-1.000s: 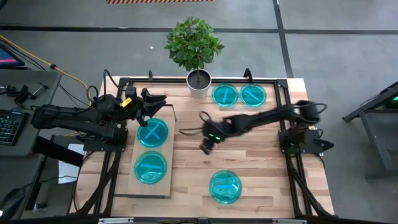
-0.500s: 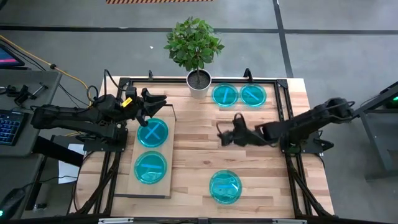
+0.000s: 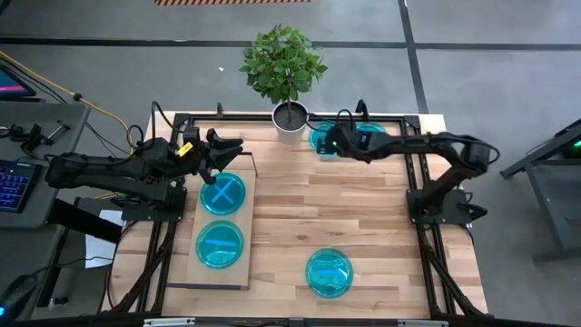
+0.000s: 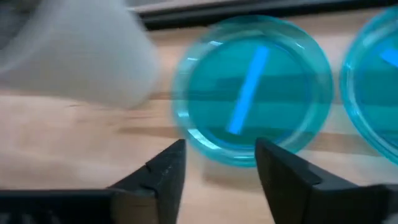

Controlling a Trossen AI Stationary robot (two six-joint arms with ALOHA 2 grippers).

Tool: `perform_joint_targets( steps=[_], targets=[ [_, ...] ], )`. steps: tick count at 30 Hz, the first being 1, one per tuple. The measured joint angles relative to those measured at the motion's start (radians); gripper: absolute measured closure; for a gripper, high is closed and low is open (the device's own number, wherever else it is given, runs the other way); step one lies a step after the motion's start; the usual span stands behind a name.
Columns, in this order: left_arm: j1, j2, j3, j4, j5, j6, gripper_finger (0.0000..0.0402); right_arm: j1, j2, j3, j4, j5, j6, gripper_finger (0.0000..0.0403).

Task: Place and stack plates onto a shelf
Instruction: Stack the top left blue plate on the bottom blue plate on the shelf

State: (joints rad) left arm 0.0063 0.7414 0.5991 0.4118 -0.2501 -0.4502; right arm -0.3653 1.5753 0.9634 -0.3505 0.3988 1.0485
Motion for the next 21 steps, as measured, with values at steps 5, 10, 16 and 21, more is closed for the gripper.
perform_joint_targets(
  steps=[5, 10, 16, 21],
  targets=[
    [0.000, 0.000, 0.000, -0.001, 0.000, 0.000, 0.0255, -0.062, 0.101, -0.001, 0.019, -0.041, 0.074, 0.0346],
    [0.000, 0.000, 0.000, -0.003, 0.000, 0.000, 0.0255, -0.079, 0.176, -0.001, 0.092, -0.051, 0.106, 0.0380],
    [0.000, 0.000, 0.000, -0.004, 0.000, 0.000, 0.0255, -0.079, 0.247, -0.001, 0.119, -0.052, 0.115, 0.0399],
    [0.000, 0.000, 0.000, -0.005, -0.006, 0.012, 0.0255, -0.062, 0.256, -0.001, 0.087, -0.095, 0.041, 0.0400]
  ],
)
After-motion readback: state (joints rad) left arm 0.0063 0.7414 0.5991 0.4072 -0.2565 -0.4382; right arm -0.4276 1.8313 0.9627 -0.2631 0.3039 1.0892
